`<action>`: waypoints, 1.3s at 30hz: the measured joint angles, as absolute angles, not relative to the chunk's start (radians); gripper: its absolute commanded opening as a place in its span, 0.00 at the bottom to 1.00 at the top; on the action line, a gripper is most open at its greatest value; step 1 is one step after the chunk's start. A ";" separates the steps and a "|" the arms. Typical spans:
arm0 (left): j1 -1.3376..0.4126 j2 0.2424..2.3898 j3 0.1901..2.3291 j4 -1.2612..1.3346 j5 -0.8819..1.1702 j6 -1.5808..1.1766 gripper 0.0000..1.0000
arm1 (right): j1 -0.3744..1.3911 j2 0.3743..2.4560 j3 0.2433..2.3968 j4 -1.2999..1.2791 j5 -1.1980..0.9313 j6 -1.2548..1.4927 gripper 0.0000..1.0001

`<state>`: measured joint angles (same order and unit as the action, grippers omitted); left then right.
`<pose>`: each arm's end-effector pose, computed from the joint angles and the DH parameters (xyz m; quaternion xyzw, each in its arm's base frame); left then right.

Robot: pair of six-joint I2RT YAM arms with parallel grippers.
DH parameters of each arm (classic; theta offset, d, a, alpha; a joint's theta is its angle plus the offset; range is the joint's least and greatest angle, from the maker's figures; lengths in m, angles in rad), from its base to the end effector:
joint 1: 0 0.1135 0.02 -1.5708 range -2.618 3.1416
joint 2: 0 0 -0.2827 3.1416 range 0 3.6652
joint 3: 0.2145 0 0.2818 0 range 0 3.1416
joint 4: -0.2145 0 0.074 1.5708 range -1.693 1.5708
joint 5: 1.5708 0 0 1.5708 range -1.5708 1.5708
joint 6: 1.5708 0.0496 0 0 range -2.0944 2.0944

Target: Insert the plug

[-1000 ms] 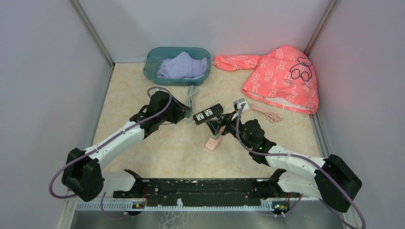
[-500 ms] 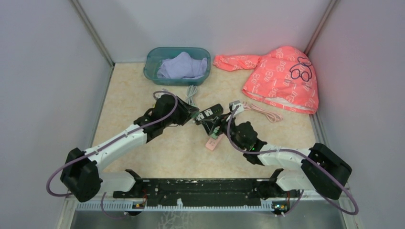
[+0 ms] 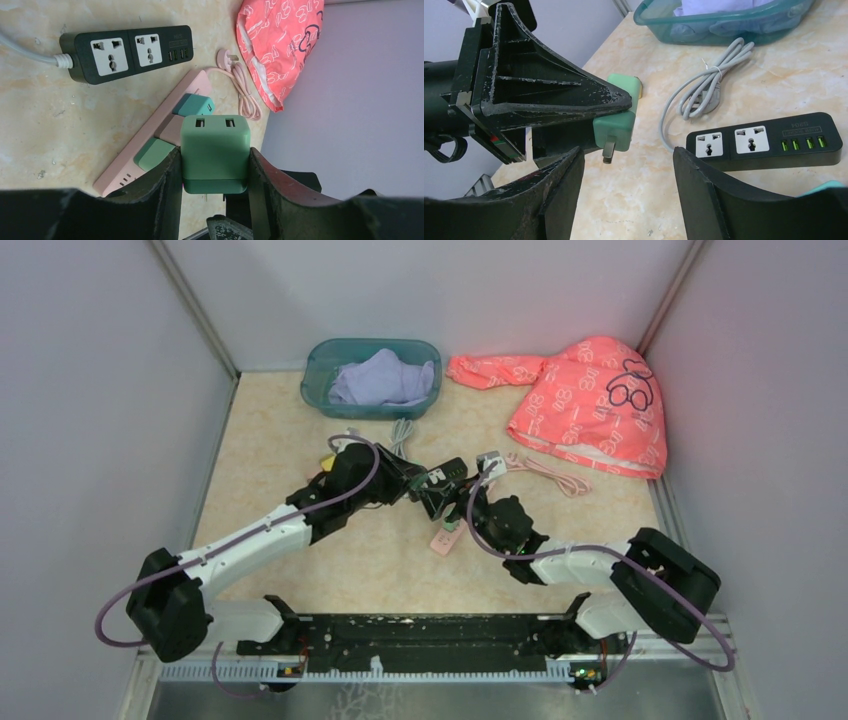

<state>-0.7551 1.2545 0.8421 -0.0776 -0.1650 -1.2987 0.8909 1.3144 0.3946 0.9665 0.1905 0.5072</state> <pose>0.2363 -0.2112 0.2689 -0.2703 0.8118 -0.4022 0.3258 0.1868 0.2161 0.2100 -0.0635 0.6878 0.4131 0.5935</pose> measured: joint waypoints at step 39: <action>-0.836 1.173 0.724 0.082 -0.271 -1.207 0.83 | 0.900 1.295 0.385 1.027 0.164 0.489 0.00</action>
<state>-0.8360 1.1732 0.7242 0.0822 -0.2707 -1.2072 0.9001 1.2953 0.3851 1.0271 0.1642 0.4892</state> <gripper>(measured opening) 0.765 0.295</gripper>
